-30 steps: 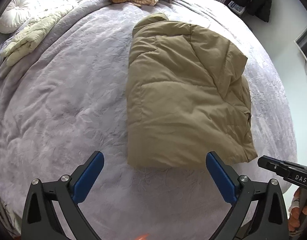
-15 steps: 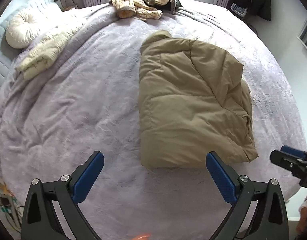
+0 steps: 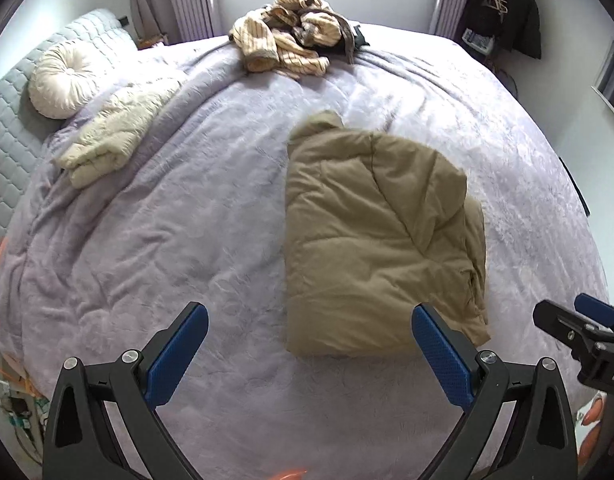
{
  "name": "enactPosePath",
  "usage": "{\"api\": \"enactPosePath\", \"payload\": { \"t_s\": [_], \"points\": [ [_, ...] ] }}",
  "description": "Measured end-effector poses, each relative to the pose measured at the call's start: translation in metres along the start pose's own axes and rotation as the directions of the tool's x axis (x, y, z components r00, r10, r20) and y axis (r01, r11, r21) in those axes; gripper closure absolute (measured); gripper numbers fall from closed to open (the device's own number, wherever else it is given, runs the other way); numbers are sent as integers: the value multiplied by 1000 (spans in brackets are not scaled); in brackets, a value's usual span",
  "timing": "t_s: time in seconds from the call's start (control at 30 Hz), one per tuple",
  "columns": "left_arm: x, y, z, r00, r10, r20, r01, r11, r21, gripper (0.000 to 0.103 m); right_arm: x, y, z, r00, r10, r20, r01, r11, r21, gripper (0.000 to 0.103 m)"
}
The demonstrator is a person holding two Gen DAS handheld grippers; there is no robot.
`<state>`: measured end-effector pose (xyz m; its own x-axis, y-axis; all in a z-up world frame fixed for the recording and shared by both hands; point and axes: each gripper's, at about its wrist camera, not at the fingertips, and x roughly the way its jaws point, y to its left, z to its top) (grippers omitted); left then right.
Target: Fold large clothes
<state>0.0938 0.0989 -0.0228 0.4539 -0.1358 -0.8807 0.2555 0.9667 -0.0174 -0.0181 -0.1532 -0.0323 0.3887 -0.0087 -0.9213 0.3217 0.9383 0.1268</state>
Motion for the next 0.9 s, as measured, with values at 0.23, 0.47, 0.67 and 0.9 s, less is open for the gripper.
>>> {"api": "enactPosePath", "payload": {
  "t_s": [0.23,0.47,0.67,0.9],
  "points": [
    [-28,-1,8,999,13,45,-12,1000,-11,1,-24,5,6,998,-27,53,27,1000,4,0],
    [-40,1,9,998,25,54,-24,999,-22,1,-45,9,11,991,-70,116,70,998,-3,0],
    [-44,2,6,998,32,61,-31,999,-16,1,-53,10,11,988,-78,133,80,997,-6,0],
    [-43,5,5,998,38,47,-36,999,-37,1,-56,12,11,988,-80,136,82,997,-7,0]
  ]
}}
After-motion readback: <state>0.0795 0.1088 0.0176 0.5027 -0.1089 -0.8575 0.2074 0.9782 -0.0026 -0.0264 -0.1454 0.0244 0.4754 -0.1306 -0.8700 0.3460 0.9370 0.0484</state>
